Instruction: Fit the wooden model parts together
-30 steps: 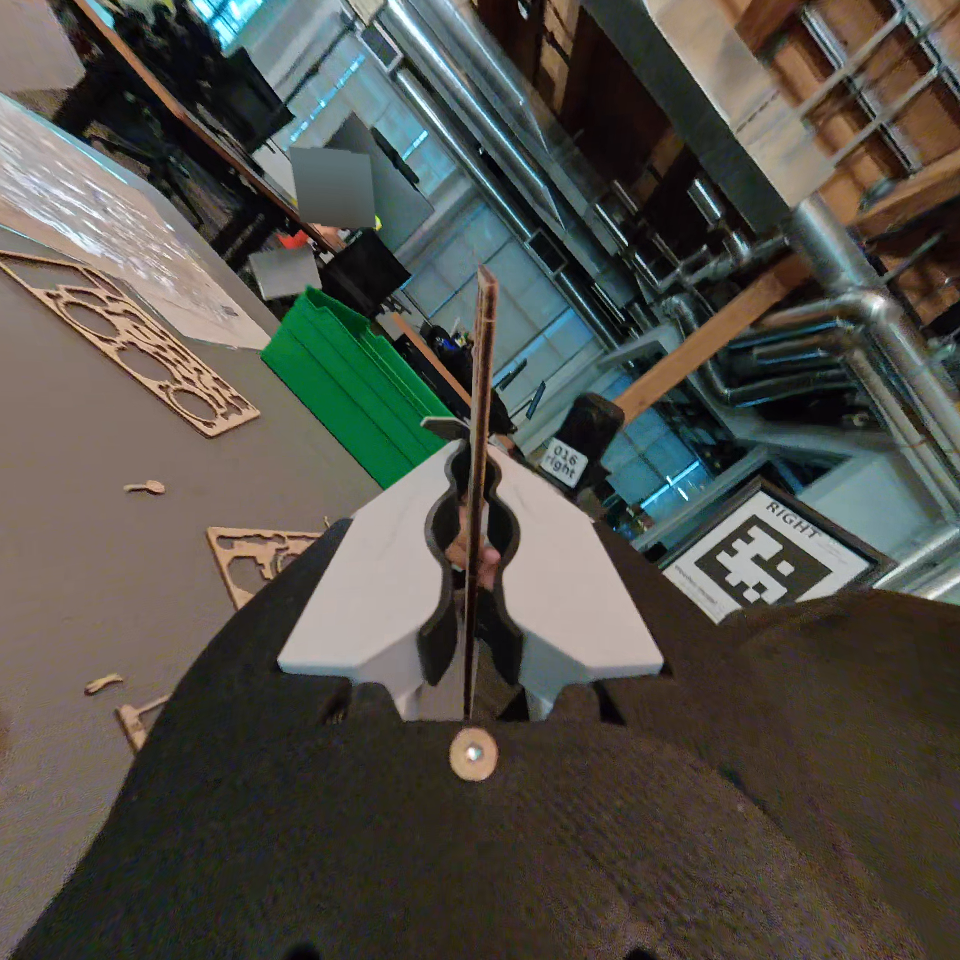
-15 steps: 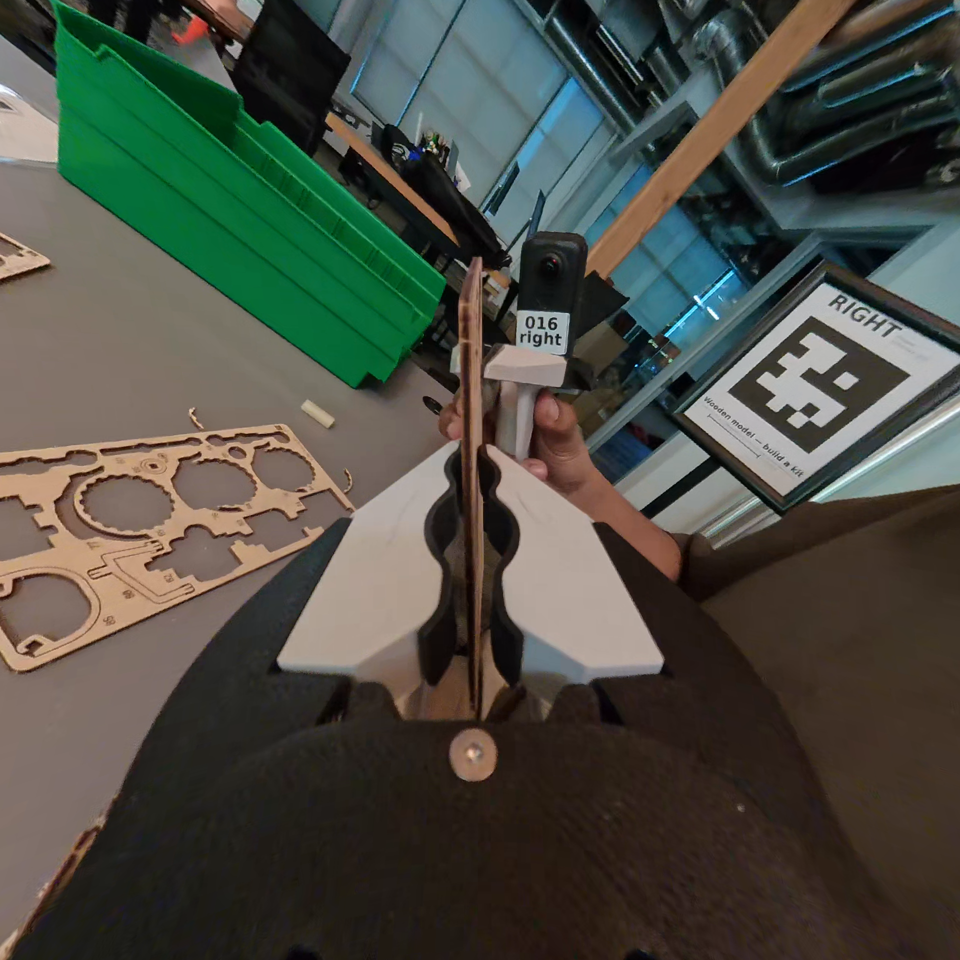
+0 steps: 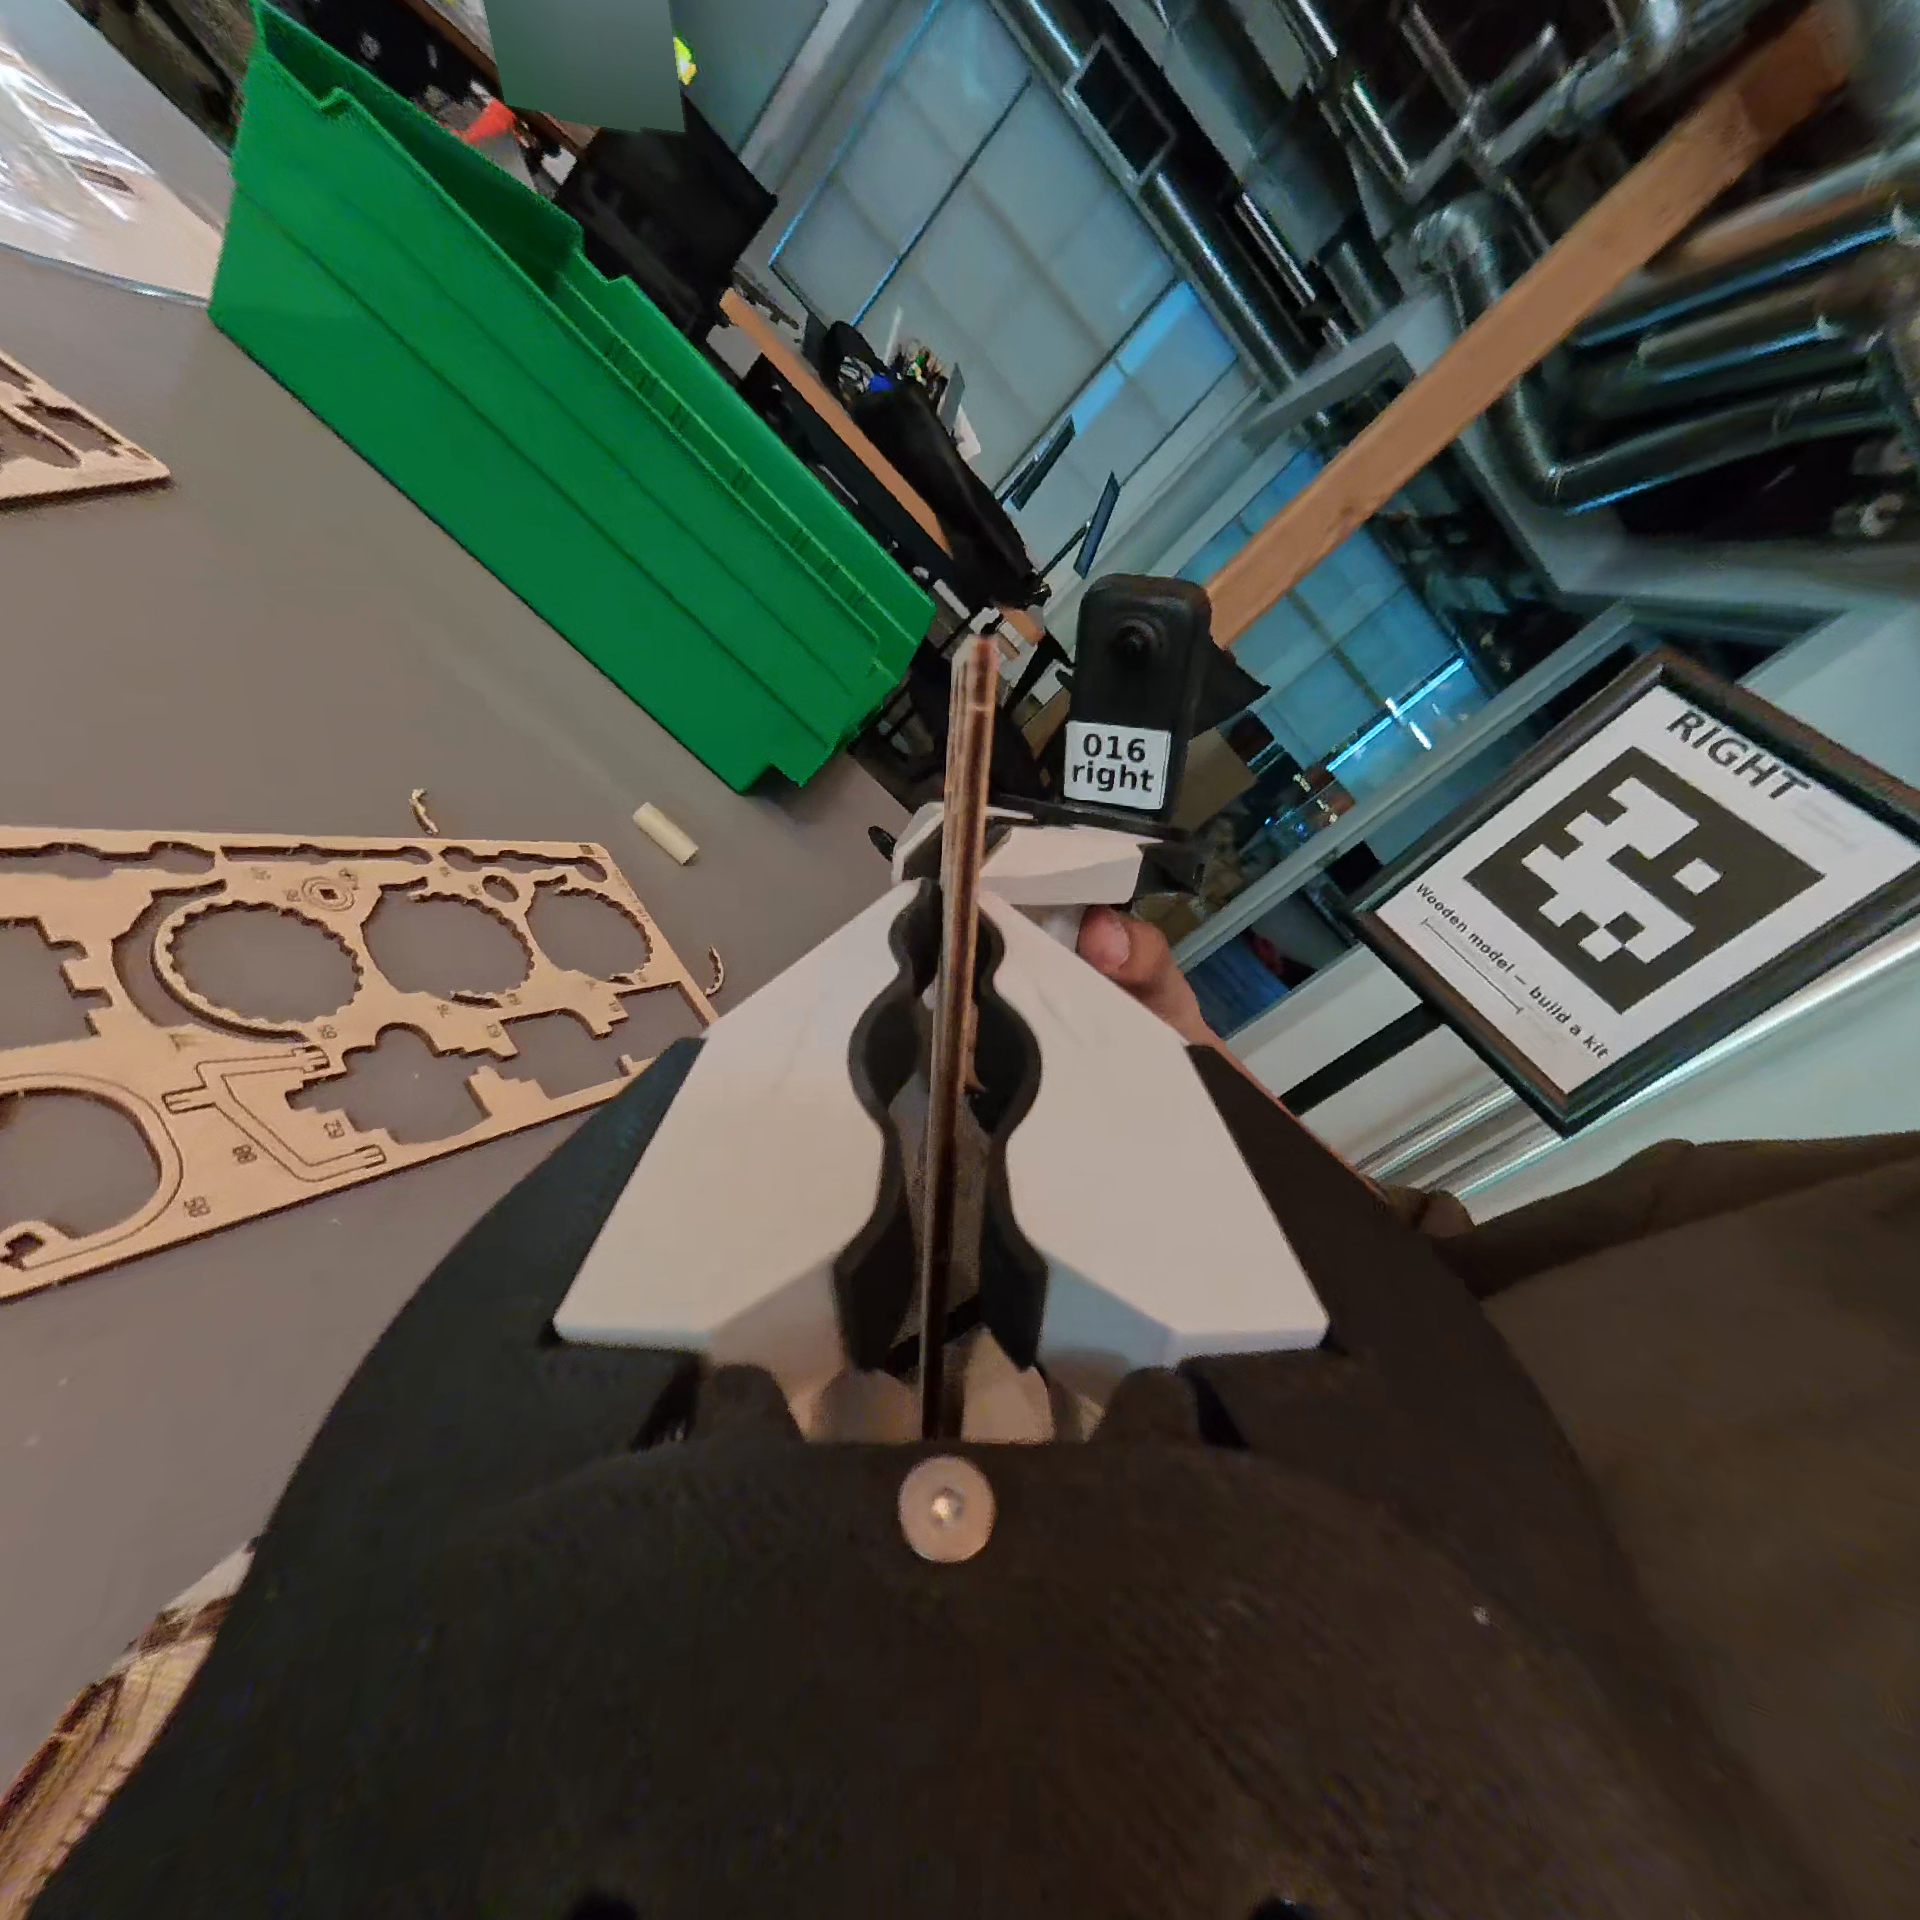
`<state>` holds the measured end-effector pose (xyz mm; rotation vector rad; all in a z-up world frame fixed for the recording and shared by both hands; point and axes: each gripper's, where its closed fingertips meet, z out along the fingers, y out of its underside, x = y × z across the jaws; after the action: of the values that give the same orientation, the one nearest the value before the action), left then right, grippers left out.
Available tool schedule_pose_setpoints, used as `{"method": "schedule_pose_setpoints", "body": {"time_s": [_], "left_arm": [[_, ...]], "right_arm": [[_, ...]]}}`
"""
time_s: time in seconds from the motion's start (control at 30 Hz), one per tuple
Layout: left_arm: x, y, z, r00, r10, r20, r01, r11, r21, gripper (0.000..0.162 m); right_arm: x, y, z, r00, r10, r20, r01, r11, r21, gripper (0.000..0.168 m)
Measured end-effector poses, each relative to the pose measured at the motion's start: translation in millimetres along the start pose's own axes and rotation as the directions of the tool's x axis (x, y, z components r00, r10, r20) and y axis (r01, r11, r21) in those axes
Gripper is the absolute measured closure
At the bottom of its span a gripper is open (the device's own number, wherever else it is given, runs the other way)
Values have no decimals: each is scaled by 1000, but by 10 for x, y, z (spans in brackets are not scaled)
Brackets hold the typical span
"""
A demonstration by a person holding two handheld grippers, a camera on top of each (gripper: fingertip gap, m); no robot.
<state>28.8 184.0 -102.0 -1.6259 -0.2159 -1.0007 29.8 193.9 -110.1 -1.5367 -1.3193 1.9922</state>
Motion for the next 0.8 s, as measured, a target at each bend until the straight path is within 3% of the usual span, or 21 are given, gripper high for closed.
{"method": "schedule_pose_setpoints", "body": {"time_s": [0.2, 0.43, 0.7, 0.8], "left_arm": [[-54, -10, -37, 1000, -2, 6, 2, 1000, 1, 162], [-124, 29, -44, 989, 105, 106, -102, 994, -31, 162], [-219, 34, -72, 982, 122, 142, -119, 992, -31, 162], [-213, 20, -85, 987, 101, 125, -99, 995, -26, 162]], "right_arm": [[25, 38, 74, 998, 42, 47, -40, 998, -38, 162], [114, 79, 114, 998, 69, 3, -68, 996, -60, 159], [195, 91, 164, 984, -119, -131, 105, 989, -108, 155], [169, 87, 165, 993, -74, -96, 65, 994, -89, 155]]}}
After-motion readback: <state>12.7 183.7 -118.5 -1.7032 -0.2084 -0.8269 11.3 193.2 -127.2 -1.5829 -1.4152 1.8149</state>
